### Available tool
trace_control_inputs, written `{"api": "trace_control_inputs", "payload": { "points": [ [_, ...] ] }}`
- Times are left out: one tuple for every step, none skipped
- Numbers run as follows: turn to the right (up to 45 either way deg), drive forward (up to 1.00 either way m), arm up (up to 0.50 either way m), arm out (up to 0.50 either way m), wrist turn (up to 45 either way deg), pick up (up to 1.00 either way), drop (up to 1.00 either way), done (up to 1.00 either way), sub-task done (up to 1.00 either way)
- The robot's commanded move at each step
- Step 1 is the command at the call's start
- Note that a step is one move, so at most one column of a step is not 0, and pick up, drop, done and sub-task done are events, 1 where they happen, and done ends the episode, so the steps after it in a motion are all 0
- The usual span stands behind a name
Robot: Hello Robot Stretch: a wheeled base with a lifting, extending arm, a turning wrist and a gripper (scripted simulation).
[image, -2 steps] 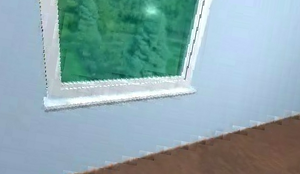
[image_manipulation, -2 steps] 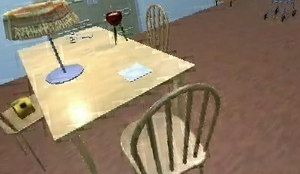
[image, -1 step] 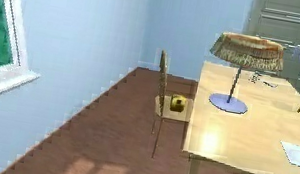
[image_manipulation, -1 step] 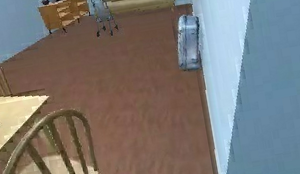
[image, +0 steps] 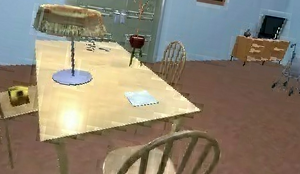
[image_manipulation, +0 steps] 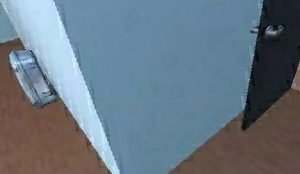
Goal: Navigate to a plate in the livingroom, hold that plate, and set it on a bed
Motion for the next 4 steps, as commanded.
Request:
{"api": "trace_control_inputs", "payload": {
  "points": [
    [42.0, 0.0, 0.0, 0.0, 0.0, 0.0, 0.0, 0.0, 0.0],
    [0.0, 0.75, 0.0, 0.0, 0.0, 0.0, 0.0, 0.0, 0.0],
    [-21.0, 0.0, 0.0, 0.0, 0.0, 0.0, 0.0, 0.0, 0.0],
    [0.0, 0.2, 0.0, 0.0, 0.0, 0.0, 0.0, 0.0, 0.0]
  ]
}}
